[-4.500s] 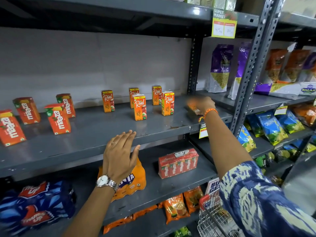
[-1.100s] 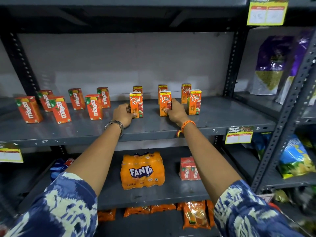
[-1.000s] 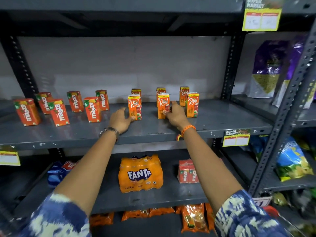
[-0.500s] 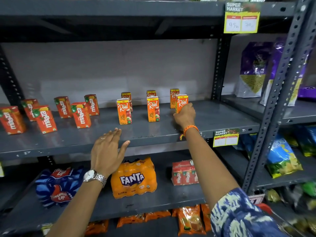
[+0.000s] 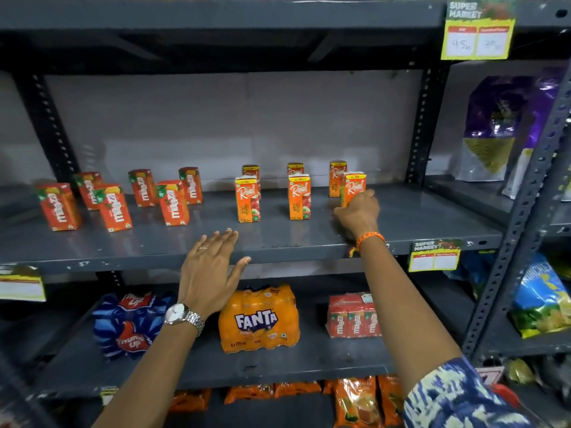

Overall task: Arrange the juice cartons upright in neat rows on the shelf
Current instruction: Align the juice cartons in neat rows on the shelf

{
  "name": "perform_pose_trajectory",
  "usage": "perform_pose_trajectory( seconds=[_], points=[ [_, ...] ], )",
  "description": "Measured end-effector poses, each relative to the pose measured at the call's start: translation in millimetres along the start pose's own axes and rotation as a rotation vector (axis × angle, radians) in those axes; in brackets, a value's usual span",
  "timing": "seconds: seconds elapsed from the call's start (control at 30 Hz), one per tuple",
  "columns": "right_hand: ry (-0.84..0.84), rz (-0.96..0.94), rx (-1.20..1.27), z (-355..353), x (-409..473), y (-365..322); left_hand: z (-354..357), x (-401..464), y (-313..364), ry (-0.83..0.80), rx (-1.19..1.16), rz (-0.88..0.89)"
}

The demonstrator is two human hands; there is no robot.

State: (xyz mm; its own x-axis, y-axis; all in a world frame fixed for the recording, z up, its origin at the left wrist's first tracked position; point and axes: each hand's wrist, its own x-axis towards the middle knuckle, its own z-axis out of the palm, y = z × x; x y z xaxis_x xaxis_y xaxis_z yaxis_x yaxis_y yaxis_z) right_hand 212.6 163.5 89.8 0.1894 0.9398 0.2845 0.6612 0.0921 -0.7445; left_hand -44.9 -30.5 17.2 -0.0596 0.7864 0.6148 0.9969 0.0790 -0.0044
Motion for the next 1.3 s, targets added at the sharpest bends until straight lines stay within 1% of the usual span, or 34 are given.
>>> perform_pose_trajectory(
  seconds=[0.07,0.13,0.2,0.23,0.27,0.3,0.37,0.43,0.5,0.6,0.63,0.73,0.8,0.97,1.07,1.17,1.3],
  points=[
    [0.062,-0.001,-0.032,-0.9,-8.2,-5.3,-5.2,-9.4,-20.7,0.066,-0.059,-0.015],
    [0.206,-0.052,0.001,0.7,-26.2,-15.8,-14.9,-20.1,-42.4,0.195,-0.226,-0.07],
    [0.377,-0.217,0.087,9.5,-52.6,-33.2,-30.0,-25.5,-63.9,0.377,-0.417,-0.194],
    [0.425,-0.312,0.15,16.6,-68.1,-45.1,-36.5,-24.1,-77.9,0.451,-0.484,-0.285],
    [0.43,-0.395,0.22,26.9,-82.4,-58.5,-43.7,-20.7,-93.2,0.489,-0.518,-0.383],
    [0.404,-0.46,0.286,36.2,-95.4,-71.8,-48.9,-14.6,-109.0,0.487,-0.518,-0.47],
    [0.336,-0.57,0.388,58.6,-117.9,-100.3,-59.7,-1.5,-139.4,0.416,-0.453,-0.57],
    [0.259,-0.679,0.458,84.3,-136.5,-128.9,-68.7,12.8,-167.4,0.312,-0.418,-0.609],
    [0.109,-0.731,0.463,113.7,-152.9,-156.4,-67.4,27.2,-199.0,0.191,-0.44,-0.641],
    [-0.195,-0.658,0.399,153.5,-163.8,-192.6,-55.1,45.6,-243.8,-0.023,-0.463,-0.73],
    [-0.25,-0.615,0.358,164.8,-163.6,-203.0,-48.6,50.0,-256.9,-0.071,-0.49,-0.743],
    [-0.362,-0.465,0.204,188.2,-158.1,-223.3,-46.8,58.5,-265.8,-0.111,-0.612,-0.716],
    [-0.441,-0.416,0.185,195.1,-157.3,-227.7,-45.6,63.8,-265.8,-0.131,-0.673,-0.681],
    [-0.442,-0.368,0.251,203.6,-158.9,-229.4,-34.3,70.2,-271.0,-0.149,-0.666,-0.604],
    [-0.407,-0.342,0.216,202.4,-160.3,-228.8,-27.9,72.2,-270.1,-0.179,-0.617,-0.557],
    [-0.375,-0.343,0.16,197.3,-161.4,-226.6,-26.4,68.5,-267.9,-0.159,-0.552,-0.527],
    [-0.381,-0.356,0.122,191.8,-165.0,-226.0,-26.3,66.9,-270.4,-0.154,-0.587,-0.529]
  ],
)
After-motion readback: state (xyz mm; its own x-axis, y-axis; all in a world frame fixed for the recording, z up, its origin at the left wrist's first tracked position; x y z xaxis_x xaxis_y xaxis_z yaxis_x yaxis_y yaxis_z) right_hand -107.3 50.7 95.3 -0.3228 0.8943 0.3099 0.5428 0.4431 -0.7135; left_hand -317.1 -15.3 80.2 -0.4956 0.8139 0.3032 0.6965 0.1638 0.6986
